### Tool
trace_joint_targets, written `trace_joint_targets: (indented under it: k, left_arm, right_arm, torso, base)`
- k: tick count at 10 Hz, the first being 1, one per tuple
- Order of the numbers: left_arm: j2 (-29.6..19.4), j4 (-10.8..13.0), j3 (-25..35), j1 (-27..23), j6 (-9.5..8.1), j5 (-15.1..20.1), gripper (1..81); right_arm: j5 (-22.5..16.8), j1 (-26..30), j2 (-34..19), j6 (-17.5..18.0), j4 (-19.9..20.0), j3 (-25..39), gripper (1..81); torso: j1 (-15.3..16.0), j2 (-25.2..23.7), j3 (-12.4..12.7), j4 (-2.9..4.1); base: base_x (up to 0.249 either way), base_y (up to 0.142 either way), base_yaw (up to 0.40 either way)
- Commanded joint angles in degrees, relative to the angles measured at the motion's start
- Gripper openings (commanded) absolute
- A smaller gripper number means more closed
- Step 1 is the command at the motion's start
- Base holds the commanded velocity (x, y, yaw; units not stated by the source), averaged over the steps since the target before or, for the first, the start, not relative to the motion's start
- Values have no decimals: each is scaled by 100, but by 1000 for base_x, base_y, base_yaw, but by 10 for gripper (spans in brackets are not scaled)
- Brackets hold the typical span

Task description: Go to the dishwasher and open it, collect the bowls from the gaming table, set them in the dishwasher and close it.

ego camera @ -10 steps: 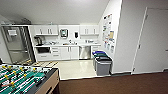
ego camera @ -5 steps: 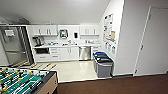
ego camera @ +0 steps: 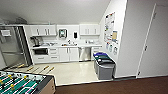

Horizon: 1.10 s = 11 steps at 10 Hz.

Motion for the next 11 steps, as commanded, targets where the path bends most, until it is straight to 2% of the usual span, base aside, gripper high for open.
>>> trace_joint_targets:
  k: [1, 2, 3, 4, 5, 6, 7, 8, 9, 11]
  left_arm:
    - [-135, -56, 10, -362, 13, 276, 811]
    - [-126, -56, 10, -362, 13, 276, 811]
    - [-126, -56, 10, -362, 13, 276, 811]
    - [-126, -56, 10, -362, 13, 276, 811]
    - [-135, -56, 10, -362, 13, 276, 811]
    - [-135, -56, 10, -362, 13, 276, 811]
    - [-135, -56, 10, -362, 13, 276, 811]
    - [-135, -56, 10, -362, 13, 276, 811]
    - [-135, -56, 10, -362, 4, 276, 811]
    - [-152, -56, 10, -362, 13, 276, 811]
  right_arm:
    - [-297, 377, -119, 0, 18, 49, 811]
    - [-297, 386, -110, 0, 18, 49, 811]
    - [-297, 395, -110, 0, 18, 49, 811]
    - [-297, 395, -110, 0, 18, 49, 811]
    - [-297, 404, -110, 0, 18, 49, 811]
    - [-297, 404, -110, 0, 18, 49, 811]
    - [-297, 404, -110, 0, 18, 57, 811]
    - [-297, 413, -102, 0, 18, 57, 811]
    - [-297, 404, -110, 0, 18, 57, 811]
    - [-297, 422, -102, 8, 18, 57, 811]
  torso:
    - [0, 0, 0, 0]
    - [0, 0, 0, 0]
    - [0, 0, 0, 211]
    - [2, 0, 0, 564]
    - [2, 0, 0, 613]
    - [2, 0, 0, 361]
    - [2, 0, 0, 350]
    - [2, 0, 0, 490]
    - [2, 0, 0, 575]
    - [2, 0, 0, 581]
  base:
    - [235, 0, 0]
    - [235, 0, 0]
    - [235, 0, 0]
    - [235, 0, 0]
    - [235, 0, 0]
    - [235, 0, 0]
    - [235, 0, 0]
    - [235, 0, 0]
    - [235, 0, 0]
    - [235, 0, 0]
